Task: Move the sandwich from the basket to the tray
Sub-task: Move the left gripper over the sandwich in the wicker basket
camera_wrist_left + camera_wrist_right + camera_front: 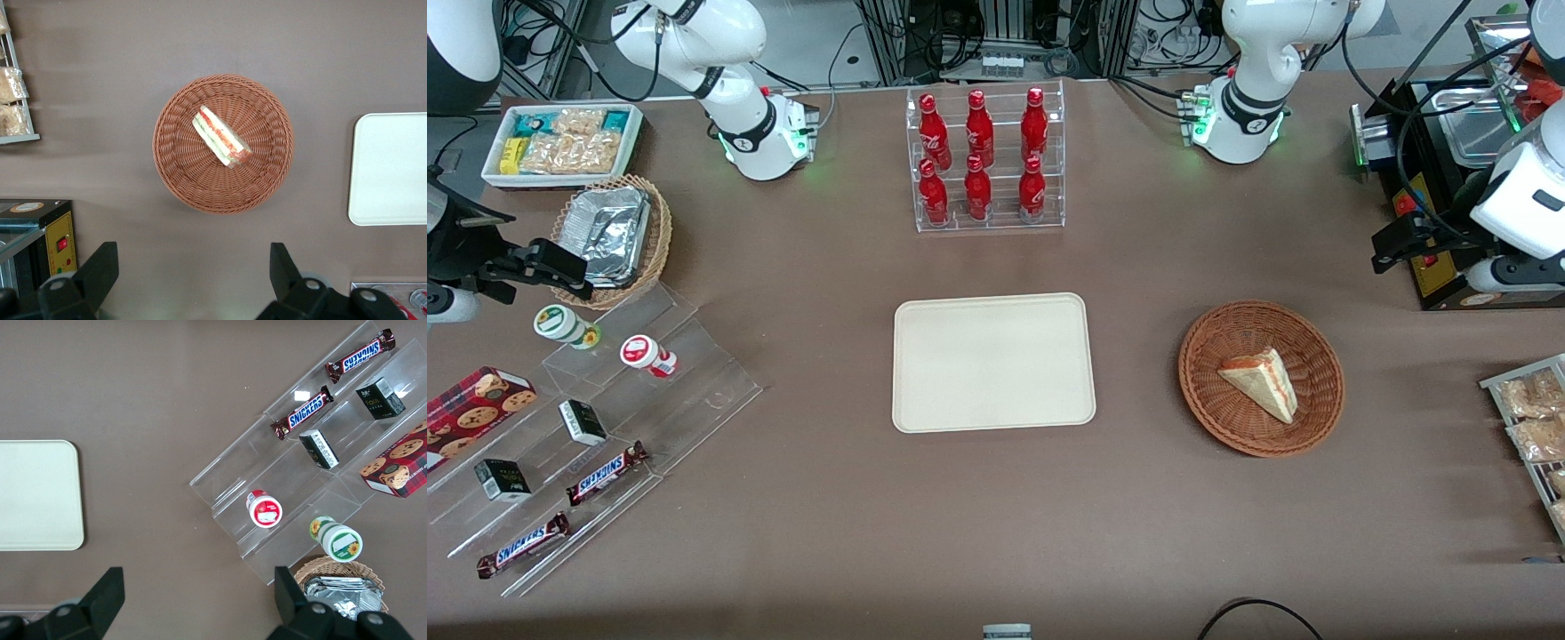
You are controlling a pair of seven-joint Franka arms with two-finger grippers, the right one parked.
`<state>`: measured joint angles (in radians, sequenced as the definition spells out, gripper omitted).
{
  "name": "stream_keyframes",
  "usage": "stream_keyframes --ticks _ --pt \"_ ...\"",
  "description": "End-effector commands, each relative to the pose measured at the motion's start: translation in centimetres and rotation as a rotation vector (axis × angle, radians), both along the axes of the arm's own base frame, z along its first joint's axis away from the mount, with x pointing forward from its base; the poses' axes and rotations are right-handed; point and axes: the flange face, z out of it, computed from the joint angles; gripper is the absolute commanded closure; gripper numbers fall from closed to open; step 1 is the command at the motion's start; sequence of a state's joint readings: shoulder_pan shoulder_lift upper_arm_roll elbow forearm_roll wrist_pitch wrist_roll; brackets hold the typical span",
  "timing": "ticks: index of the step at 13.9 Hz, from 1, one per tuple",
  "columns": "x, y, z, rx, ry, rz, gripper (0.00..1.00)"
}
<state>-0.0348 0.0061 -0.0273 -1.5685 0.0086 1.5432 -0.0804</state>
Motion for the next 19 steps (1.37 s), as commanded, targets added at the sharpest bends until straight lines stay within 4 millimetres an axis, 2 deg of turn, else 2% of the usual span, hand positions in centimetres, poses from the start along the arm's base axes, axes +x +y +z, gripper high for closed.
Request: stream_keyframes --ticks 1,3,7,10,12,17,19 --pt "-0.6 0.1 0.5 0.004 0.002 0.008 0.0" --pt "-0.3 0.0 0.0 0.009 0.006 0.005 0.0" --pt "1.0 -0.4 -2.7 0.017 0.032 0.011 0.0" --pt "2.0 -0.5 -7.7 0.021 0.041 0.065 0.0" --pt "2.0 -1.0 -12.2 0.021 0.004 0.147 0.0" --pt "0.6 -1.7 -20.0 0.015 -0.059 0.358 0.0" --pt "0.3 -1.8 -22.0 0.002 -0.093 0.475 0.0"
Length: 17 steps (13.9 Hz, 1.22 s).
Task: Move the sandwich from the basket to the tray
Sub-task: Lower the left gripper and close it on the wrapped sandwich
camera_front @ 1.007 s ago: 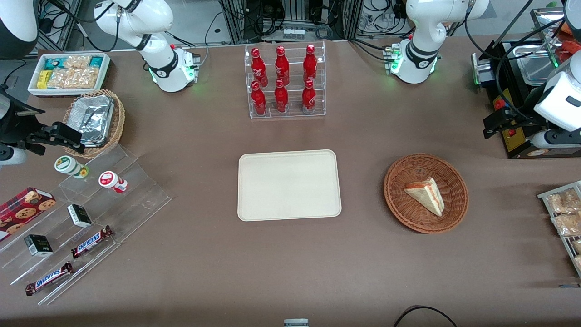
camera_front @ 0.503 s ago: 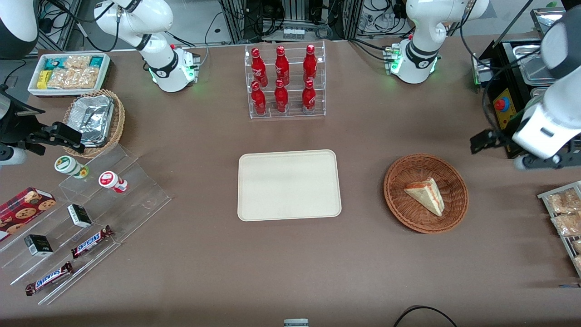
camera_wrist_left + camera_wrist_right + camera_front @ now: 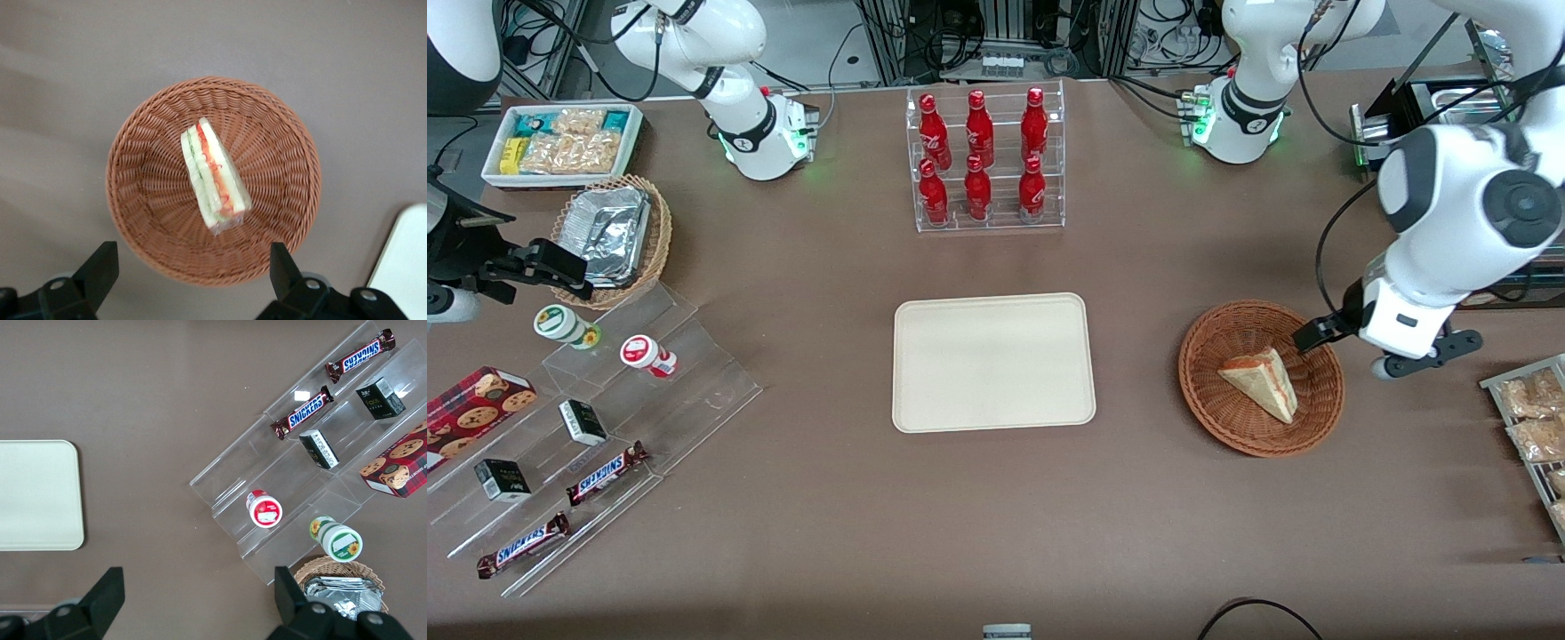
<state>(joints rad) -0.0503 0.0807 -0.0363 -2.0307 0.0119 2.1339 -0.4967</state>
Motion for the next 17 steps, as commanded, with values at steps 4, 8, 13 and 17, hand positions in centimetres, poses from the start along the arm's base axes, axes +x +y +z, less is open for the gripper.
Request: stream_keyframes --ticks 4,8,13,17 --pt "-2.5 -0.6 -5.0 -0.004 -0.068 0.184 0.0" --pt "-2.2 -2.3 -9.4 -0.009 -0.047 0.22 0.0" --pt "-2.4 -2.2 -11.4 -0.005 -0.017 0.245 0.0" --pt "-2.0 -1.9 -13.0 -0.009 -0.02 0.285 0.0"
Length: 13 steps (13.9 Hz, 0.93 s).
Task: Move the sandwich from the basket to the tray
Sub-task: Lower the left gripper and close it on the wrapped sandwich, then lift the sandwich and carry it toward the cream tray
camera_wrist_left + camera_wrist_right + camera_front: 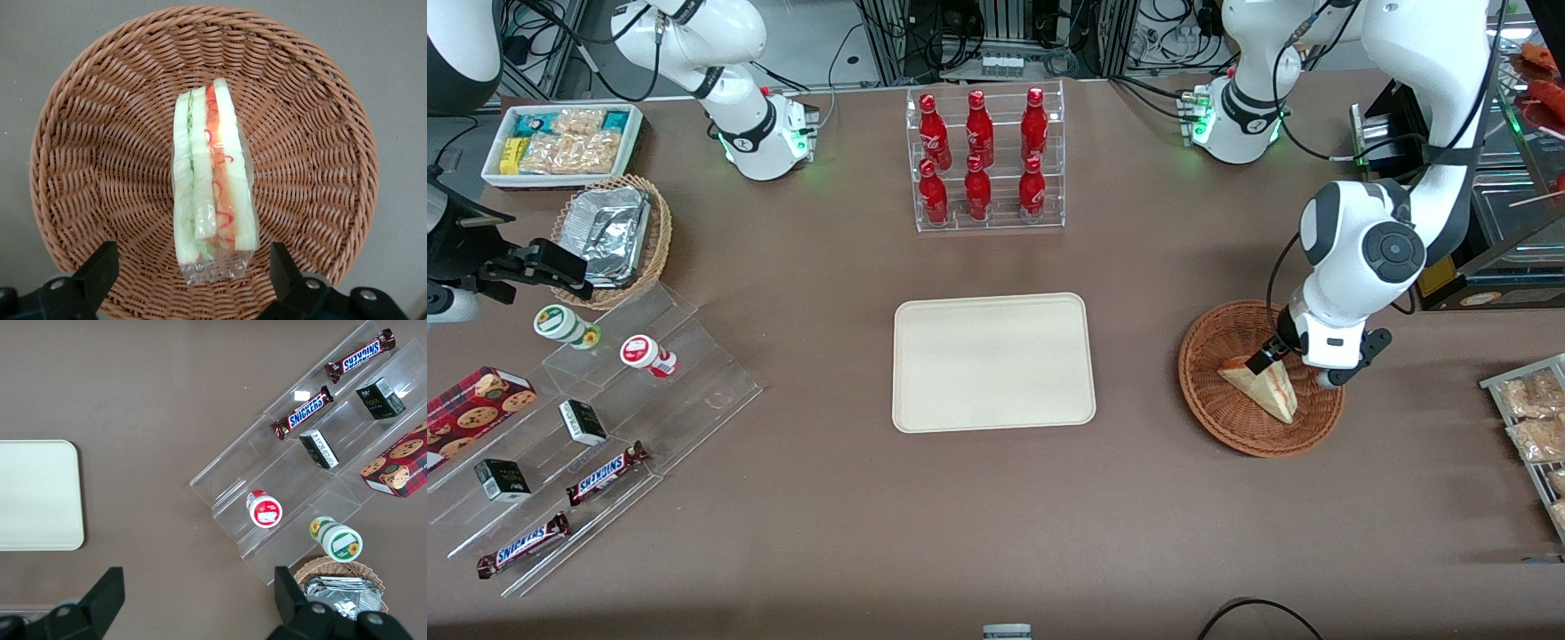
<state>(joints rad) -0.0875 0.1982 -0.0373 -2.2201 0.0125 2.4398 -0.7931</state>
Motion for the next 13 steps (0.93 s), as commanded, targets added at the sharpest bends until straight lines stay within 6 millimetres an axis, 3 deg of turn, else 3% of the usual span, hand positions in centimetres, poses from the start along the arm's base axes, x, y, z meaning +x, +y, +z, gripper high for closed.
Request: stream_keyframes --ticks 1,6,8,10,11,13 --pt "0.4 0.0 -1.8 0.005 -0.019 0.033 0.0" --pt "1.0 0.0 -3.4 -0.002 -0.039 0.051 0.04" --pt "1.6 0.0 -3.3 -0.004 -0.046 0.074 0.32" --pt "2.4 -0.6 -3.4 -0.007 -0.051 0.121 0.71" --pt "2.8 -0.6 -3.1 -0.008 -0.055 0.12 0.85" --pt "3.0 -0.6 -2.5 -0.009 -0.063 0.12 0.89"
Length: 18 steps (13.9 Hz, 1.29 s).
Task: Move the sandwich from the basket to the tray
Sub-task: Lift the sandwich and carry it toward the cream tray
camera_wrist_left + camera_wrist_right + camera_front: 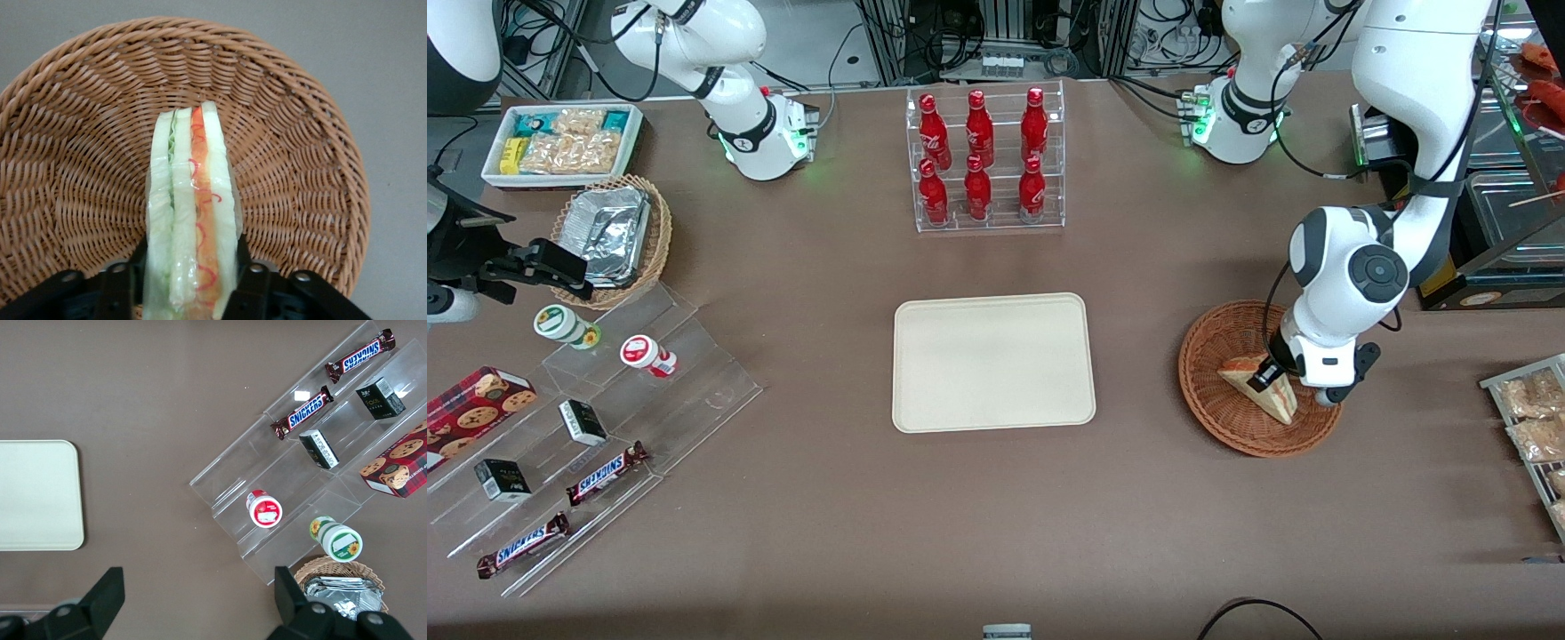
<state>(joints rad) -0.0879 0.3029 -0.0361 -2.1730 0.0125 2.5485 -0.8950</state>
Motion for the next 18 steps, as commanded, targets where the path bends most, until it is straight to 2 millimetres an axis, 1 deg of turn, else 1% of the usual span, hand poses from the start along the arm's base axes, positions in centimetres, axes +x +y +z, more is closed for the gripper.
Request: stream_keyframes --ticks 1,3,5,7,8,10,12,14,15,17,18 --pt "0.8 -0.6 1.4 0.01 -0.007 0.012 0.9" --pt "1.2 -0.9 4.1 0.025 0.043 0.0 0.91" --pt "1.5 -3.1 7.1 0.06 0.116 -0.042 0.91" --pt "1.9 -5.0 10.7 0.074 0.153 -0.067 0.91" --pt "2.1 -6.3 12.3 0.078 0.163 -0.087 0.91" --pt "2.2 -10.4 15.0 0.086 0.172 -0.141 0.91" --pt "1.6 -14.7 16.5 0.082 0.158 -0.203 0.91" --pt "0.7 -18.7 17.4 0.071 0.137 -0.276 0.91" --pt "0.3 -20.7 17.3 0.069 0.13 -0.312 0.94" --pt "-0.8 -26.0 16.9 0.059 0.125 -0.388 0.95" --pt "-1.2 -28.2 16.4 0.058 0.123 -0.42 0.95"
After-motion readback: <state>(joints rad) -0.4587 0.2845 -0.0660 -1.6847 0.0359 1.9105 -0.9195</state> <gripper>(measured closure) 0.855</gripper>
